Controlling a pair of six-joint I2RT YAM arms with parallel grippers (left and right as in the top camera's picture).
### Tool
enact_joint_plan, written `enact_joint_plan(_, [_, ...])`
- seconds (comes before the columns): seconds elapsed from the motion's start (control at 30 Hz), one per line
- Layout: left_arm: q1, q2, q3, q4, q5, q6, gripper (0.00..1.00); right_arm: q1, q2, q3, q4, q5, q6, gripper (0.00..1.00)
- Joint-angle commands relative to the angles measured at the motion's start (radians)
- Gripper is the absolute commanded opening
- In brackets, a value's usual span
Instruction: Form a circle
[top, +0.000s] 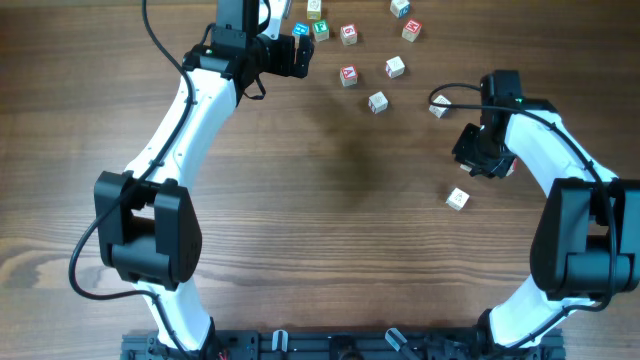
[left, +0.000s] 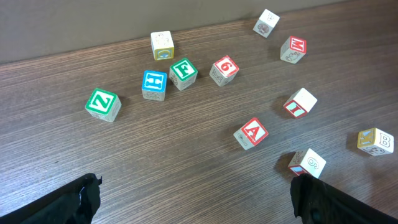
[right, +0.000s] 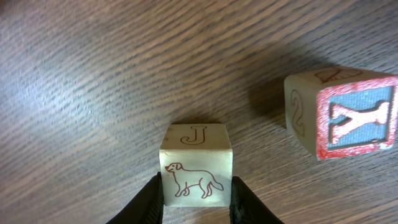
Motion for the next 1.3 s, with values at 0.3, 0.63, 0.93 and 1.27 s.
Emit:
enact_joint_plan(0.3, [0.004, 0.009, -0.005, -0.001, -0.003, -0.003, 1.0, -0.005, 0.018, -0.005, 0.095, 0.063, 0.064, 0.32])
enact_joint_plan(0.63, [0.004, 0.009, -0.005, -0.001, -0.003, -0.003, 1.0, -0.059, 0.018, -0.005, 0.106, 0.062, 0.064, 0.33])
enact_joint_plan(0.93, [0.004, 0.009, -0.005, -0.003, -0.002, -0.003, 1.0, -0.066, 0.018, -0.005, 0.125, -0.02, 0.038, 0.33])
enact_joint_plan(1.27, [0.004, 0.009, -0.005, -0.005, -0.003, -0.003, 1.0, -0.066, 0.018, -0.005, 0.11, -0.026, 0.04, 0.69])
